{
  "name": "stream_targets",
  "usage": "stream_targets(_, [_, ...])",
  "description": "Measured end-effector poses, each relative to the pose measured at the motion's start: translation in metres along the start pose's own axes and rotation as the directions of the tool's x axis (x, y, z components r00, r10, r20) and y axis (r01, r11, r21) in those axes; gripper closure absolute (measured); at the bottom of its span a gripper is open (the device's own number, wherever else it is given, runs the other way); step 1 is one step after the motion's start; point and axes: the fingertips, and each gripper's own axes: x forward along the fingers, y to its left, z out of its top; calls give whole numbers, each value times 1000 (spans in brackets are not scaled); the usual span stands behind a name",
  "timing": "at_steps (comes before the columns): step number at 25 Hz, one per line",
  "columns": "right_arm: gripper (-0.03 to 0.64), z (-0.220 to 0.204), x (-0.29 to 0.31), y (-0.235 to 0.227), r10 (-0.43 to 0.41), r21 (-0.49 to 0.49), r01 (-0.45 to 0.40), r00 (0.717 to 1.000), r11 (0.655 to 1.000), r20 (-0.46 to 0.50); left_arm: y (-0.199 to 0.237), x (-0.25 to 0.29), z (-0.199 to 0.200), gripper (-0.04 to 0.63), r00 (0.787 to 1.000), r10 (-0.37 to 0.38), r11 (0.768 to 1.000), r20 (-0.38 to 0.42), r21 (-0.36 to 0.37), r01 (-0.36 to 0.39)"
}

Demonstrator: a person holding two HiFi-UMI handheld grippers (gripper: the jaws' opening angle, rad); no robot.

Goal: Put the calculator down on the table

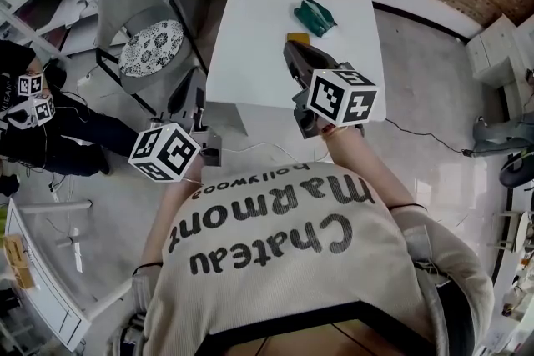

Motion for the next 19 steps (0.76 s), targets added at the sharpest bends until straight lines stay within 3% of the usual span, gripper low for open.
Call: stream_targets(19, [614,-15,3,1,1,-3,-1,999,1000,-41,5,-6,-9,594,1000,13,1000,-19,-16,-13])
